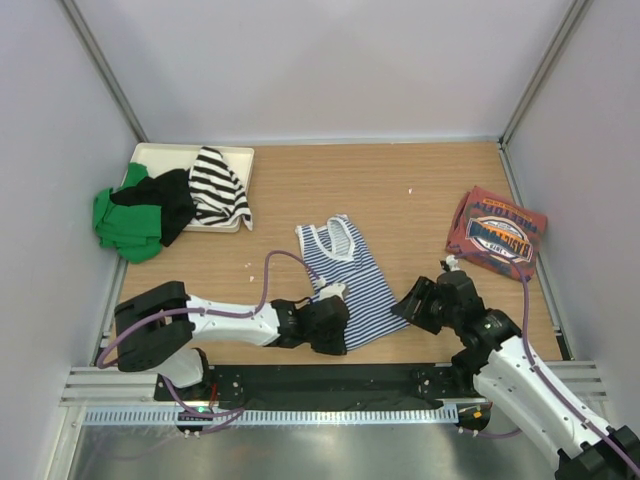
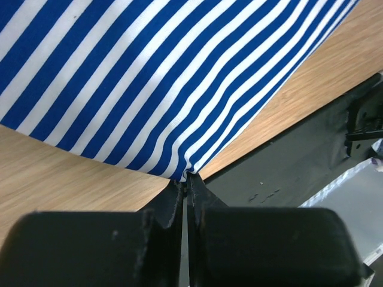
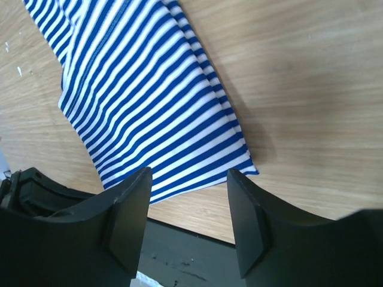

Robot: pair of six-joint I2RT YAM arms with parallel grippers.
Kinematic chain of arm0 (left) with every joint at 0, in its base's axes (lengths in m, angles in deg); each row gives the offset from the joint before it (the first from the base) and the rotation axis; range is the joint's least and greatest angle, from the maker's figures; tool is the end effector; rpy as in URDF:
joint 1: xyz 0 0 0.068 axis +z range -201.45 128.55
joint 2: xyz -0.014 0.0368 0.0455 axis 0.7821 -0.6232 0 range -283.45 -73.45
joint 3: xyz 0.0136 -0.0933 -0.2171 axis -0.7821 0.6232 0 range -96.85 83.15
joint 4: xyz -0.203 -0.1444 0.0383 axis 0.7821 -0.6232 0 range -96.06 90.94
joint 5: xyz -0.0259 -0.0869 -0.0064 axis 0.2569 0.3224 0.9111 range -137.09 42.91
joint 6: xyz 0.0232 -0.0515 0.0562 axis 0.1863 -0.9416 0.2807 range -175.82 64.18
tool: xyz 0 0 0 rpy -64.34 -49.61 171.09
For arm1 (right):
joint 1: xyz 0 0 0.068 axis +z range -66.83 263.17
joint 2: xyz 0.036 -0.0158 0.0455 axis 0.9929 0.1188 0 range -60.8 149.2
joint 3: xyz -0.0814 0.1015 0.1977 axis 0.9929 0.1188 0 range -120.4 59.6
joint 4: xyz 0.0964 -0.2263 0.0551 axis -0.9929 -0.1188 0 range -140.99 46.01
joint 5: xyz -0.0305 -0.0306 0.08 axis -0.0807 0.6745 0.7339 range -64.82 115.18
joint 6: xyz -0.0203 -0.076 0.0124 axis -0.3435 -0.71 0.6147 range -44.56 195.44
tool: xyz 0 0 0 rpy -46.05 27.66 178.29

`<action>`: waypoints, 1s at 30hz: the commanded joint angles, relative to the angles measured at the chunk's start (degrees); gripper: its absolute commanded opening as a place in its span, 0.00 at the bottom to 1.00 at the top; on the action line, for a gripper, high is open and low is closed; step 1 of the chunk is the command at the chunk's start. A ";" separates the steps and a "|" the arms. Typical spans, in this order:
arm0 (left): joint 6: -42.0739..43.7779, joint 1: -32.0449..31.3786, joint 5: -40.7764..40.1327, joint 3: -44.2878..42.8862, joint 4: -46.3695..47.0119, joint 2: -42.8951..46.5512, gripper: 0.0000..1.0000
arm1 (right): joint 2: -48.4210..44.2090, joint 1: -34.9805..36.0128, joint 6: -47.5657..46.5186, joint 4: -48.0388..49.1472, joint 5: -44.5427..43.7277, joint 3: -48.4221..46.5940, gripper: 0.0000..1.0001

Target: Fold and stack the tank tops

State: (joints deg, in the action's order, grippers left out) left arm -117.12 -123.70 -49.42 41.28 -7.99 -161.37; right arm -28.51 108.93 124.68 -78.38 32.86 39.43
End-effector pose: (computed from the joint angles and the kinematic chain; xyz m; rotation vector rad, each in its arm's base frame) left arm 0.0940 -0.2846 0.0955 0.2456 2.7494 -0.7779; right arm 0.1478 0.0815 0.1409 0.4462 2.4774 0.7449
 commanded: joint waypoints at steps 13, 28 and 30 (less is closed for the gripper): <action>-2.07 -0.35 -3.03 1.96 5.77 1.52 0.00 | 1.27 0.17 2.27 -0.86 -6.98 1.35 0.69; 11.52 14.58 5.84 1.45 7.44 -1.46 0.00 | 20.26 0.34 -1.94 16.37 -1.62 1.88 0.54; 13.91 15.73 7.68 0.30 5.33 -1.29 0.00 | 21.41 0.34 -2.12 17.77 -0.48 1.62 0.49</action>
State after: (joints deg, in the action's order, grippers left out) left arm -110.17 -109.69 -44.74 44.12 -1.52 -162.00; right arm -8.79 108.95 124.90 -63.04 32.32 41.44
